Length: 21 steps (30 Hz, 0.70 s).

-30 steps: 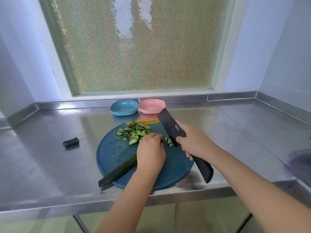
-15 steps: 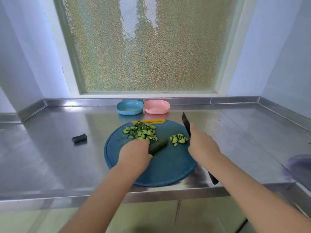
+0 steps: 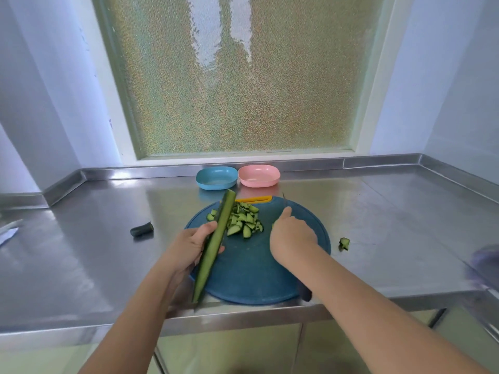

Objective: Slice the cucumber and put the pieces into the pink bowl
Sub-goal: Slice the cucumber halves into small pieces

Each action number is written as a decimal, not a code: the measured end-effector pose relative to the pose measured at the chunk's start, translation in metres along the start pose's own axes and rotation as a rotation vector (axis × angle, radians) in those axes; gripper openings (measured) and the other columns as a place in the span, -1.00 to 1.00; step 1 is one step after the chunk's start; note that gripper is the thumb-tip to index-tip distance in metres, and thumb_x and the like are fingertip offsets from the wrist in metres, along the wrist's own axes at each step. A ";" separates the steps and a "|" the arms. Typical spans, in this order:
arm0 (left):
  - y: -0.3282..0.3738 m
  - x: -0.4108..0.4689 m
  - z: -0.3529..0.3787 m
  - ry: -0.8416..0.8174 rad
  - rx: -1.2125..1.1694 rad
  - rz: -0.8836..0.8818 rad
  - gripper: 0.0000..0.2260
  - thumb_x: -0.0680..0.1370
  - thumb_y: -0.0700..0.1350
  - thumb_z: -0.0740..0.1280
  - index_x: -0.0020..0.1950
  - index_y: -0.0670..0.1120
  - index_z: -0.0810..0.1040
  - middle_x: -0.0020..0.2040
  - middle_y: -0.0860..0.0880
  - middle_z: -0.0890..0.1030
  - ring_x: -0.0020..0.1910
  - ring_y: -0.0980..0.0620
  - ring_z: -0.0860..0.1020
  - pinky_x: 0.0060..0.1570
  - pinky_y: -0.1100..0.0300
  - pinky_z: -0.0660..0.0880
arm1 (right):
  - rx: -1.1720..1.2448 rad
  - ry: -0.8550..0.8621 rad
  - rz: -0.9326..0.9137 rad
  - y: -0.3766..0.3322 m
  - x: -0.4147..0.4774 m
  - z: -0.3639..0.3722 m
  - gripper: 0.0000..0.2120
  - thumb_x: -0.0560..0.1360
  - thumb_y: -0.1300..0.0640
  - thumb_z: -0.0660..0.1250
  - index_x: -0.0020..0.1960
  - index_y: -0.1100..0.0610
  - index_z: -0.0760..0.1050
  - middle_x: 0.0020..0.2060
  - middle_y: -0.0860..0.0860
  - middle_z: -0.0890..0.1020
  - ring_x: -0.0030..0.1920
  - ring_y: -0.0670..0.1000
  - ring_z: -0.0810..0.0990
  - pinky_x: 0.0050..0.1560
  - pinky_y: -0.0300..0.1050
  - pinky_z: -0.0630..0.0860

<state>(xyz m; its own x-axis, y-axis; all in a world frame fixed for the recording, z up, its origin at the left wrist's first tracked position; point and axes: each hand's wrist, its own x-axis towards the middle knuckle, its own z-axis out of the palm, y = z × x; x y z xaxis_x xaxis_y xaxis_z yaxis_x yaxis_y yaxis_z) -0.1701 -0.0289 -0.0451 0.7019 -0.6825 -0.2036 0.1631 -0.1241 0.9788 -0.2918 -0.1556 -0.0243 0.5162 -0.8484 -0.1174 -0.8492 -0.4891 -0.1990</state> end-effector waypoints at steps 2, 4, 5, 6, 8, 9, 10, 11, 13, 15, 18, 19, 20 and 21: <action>-0.001 0.000 -0.002 -0.005 -0.083 -0.018 -0.72 0.58 -0.07 0.25 -0.21 -0.22 0.55 -0.40 -0.11 0.56 -0.44 0.08 0.61 -0.46 0.36 0.50 | 0.033 -0.033 -0.008 -0.017 0.001 0.002 -0.26 0.55 0.35 0.14 0.55 0.24 -0.27 0.40 0.21 0.36 0.34 0.19 0.40 0.19 0.02 0.44; -0.004 0.001 -0.003 -0.026 -0.068 -0.010 -0.72 0.57 -0.04 0.27 -0.19 -0.22 0.56 -0.36 -0.14 0.57 -0.40 0.07 0.63 -0.39 0.34 0.52 | 0.052 -0.062 -0.043 -0.033 0.000 0.005 -0.26 0.55 0.34 0.15 0.54 0.25 -0.27 0.40 0.21 0.36 0.35 0.19 0.39 0.18 0.02 0.44; -0.005 0.002 -0.004 -0.033 -0.067 -0.007 -0.72 0.56 -0.03 0.27 -0.18 -0.22 0.57 -0.34 -0.16 0.57 -0.38 0.06 0.63 -0.32 0.28 0.51 | 0.064 -0.068 -0.059 -0.041 0.001 0.007 -0.26 0.55 0.34 0.15 0.54 0.26 -0.27 0.40 0.21 0.36 0.34 0.18 0.40 0.18 0.02 0.44; -0.006 0.003 -0.004 -0.035 -0.071 -0.006 -0.72 0.55 -0.02 0.28 -0.16 -0.22 0.58 -0.33 -0.17 0.58 -0.36 0.05 0.64 -0.26 0.23 0.48 | 0.081 -0.073 -0.072 -0.047 0.001 0.009 -0.26 0.55 0.34 0.15 0.54 0.26 -0.27 0.40 0.20 0.36 0.34 0.18 0.40 0.18 0.01 0.44; -0.008 0.005 -0.006 -0.033 -0.078 -0.005 -0.71 0.54 0.00 0.29 -0.14 -0.23 0.60 -0.29 -0.19 0.60 -0.34 0.04 0.64 -0.17 0.18 0.44 | 0.123 -0.085 -0.084 -0.056 0.001 0.011 -0.26 0.56 0.32 0.15 0.54 0.26 -0.27 0.41 0.20 0.35 0.36 0.18 0.39 0.20 0.01 0.43; -0.009 0.005 -0.006 -0.030 -0.076 -0.004 -0.70 0.54 0.00 0.29 -0.14 -0.23 0.60 -0.29 -0.20 0.61 -0.33 0.04 0.64 -0.16 0.17 0.43 | 0.137 -0.094 -0.087 -0.058 0.001 0.010 -0.26 0.56 0.31 0.15 0.54 0.26 -0.27 0.42 0.20 0.33 0.37 0.18 0.37 0.21 0.02 0.42; -0.009 0.006 -0.006 -0.028 -0.074 -0.004 -0.70 0.54 0.01 0.30 -0.14 -0.23 0.60 -0.29 -0.20 0.61 -0.33 0.04 0.65 -0.15 0.17 0.43 | 0.141 -0.102 -0.093 -0.058 0.001 0.009 -0.25 0.56 0.31 0.16 0.54 0.26 -0.27 0.43 0.20 0.31 0.38 0.18 0.36 0.23 0.03 0.41; -0.009 0.006 -0.006 -0.026 -0.075 -0.004 -0.70 0.54 0.01 0.30 -0.14 -0.23 0.60 -0.30 -0.19 0.61 -0.33 0.04 0.65 -0.16 0.16 0.42 | 0.137 -0.106 -0.101 -0.056 0.001 0.006 -0.24 0.55 0.31 0.18 0.55 0.26 -0.25 0.44 0.20 0.30 0.39 0.19 0.34 0.23 0.04 0.41; -0.008 0.006 -0.007 -0.023 -0.079 -0.008 -0.72 0.54 0.00 0.30 -0.17 -0.21 0.59 -0.33 -0.17 0.60 -0.35 0.05 0.64 -0.19 0.17 0.39 | 0.114 -0.089 -0.124 -0.046 0.000 -0.004 -0.25 0.52 0.32 0.22 0.55 0.28 -0.16 0.41 0.21 0.32 0.37 0.20 0.36 0.22 0.05 0.42; -0.006 0.004 -0.007 -0.035 -0.047 -0.008 -0.72 0.55 0.00 0.29 -0.21 -0.19 0.58 -0.37 -0.15 0.61 -0.38 0.05 0.62 -0.23 0.18 0.38 | 0.082 -0.044 -0.159 -0.028 0.000 -0.016 -0.36 0.50 0.33 0.22 0.51 0.31 0.03 0.32 0.23 0.42 0.28 0.22 0.45 0.13 0.04 0.47; -0.004 -0.001 -0.002 -0.120 0.231 0.087 -0.70 0.50 0.03 0.32 -0.23 -0.20 0.55 -0.37 -0.13 0.55 -0.39 0.01 0.49 -0.35 0.25 0.35 | 0.042 0.082 -0.247 0.006 0.006 -0.029 -0.59 0.53 0.27 0.19 0.36 0.27 0.24 0.15 0.20 0.53 0.04 0.18 0.53 -0.16 -0.06 0.43; -0.001 -0.002 0.001 -0.156 0.389 0.148 -0.70 0.49 0.03 0.34 -0.22 -0.21 0.57 -0.35 -0.10 0.52 -0.37 0.03 0.44 -0.33 0.26 0.33 | 0.038 0.141 -0.286 0.019 0.009 -0.032 -0.65 0.55 0.24 0.18 0.33 0.23 0.27 0.07 0.17 0.54 -0.07 0.14 0.51 -0.21 -0.10 0.39; 0.003 -0.001 0.005 -0.188 0.546 0.213 -0.72 0.49 0.03 0.36 -0.20 -0.20 0.59 -0.35 -0.05 0.50 -0.35 0.07 0.42 -0.30 0.26 0.32 | 0.041 0.183 -0.318 0.031 0.012 -0.036 -0.68 0.56 0.21 0.17 0.31 0.19 0.28 -0.01 0.15 0.54 -0.14 0.12 0.50 -0.23 -0.09 0.40; 0.006 0.000 0.010 -0.220 0.676 0.277 -0.75 0.49 0.03 0.38 -0.17 -0.16 0.62 -0.35 0.00 0.49 -0.35 0.10 0.41 -0.27 0.25 0.31 | 0.041 0.212 -0.344 0.041 0.014 -0.041 -0.69 0.58 0.18 0.16 0.31 0.16 0.29 -0.04 0.13 0.54 -0.16 0.11 0.51 -0.21 -0.07 0.46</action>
<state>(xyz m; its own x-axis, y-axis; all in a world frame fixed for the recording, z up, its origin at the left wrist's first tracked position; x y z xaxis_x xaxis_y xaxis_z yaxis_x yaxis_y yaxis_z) -0.1759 -0.0367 -0.0386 0.4895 -0.8720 -0.0081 -0.5086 -0.2930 0.8096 -0.3242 -0.1963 0.0055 0.7312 -0.6619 0.1651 -0.6238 -0.7467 -0.2310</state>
